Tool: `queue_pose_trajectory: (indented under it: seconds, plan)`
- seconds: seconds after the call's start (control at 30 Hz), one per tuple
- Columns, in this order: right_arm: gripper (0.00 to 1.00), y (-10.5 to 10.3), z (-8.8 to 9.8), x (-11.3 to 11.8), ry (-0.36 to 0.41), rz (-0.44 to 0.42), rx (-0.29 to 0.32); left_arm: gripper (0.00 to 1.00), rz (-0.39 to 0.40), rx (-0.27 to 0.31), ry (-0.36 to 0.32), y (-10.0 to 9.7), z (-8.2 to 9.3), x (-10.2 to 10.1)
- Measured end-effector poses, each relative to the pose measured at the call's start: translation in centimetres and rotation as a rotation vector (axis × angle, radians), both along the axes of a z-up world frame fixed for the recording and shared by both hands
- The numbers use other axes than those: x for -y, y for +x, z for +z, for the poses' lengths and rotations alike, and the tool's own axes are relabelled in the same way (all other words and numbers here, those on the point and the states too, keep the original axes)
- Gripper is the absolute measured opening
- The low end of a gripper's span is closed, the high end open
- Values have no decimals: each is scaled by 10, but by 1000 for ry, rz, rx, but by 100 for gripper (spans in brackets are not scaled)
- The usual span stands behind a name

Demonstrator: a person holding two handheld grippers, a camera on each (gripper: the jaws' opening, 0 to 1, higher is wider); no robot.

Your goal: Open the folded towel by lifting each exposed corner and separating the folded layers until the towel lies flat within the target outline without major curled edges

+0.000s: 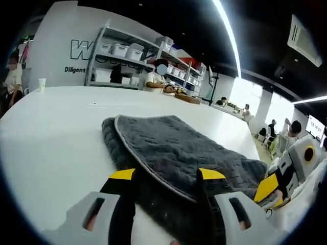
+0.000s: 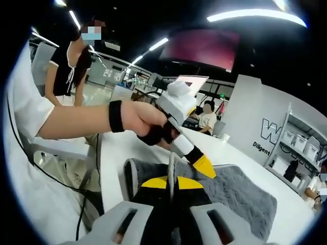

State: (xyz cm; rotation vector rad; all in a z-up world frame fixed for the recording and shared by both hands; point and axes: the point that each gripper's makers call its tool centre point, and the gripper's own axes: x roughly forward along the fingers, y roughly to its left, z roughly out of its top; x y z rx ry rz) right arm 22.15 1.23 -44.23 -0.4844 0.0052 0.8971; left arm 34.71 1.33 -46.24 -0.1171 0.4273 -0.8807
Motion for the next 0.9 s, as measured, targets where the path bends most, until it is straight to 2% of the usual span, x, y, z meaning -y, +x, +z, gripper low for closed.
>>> queue_pose_trajectory:
  seconds: [0.23, 0.43, 0.9]
  plan:
    - [0, -1, -1, -1, -4, 3, 0, 36, -14, -5, 1, 5, -1, 6]
    - [0, -2, -2, -1, -5, 6, 3, 32, -23, 12, 31, 11, -1, 5]
    - [0, -6, -6, -2, -21, 16, 15, 26, 7, -26, 26, 31, -3, 5]
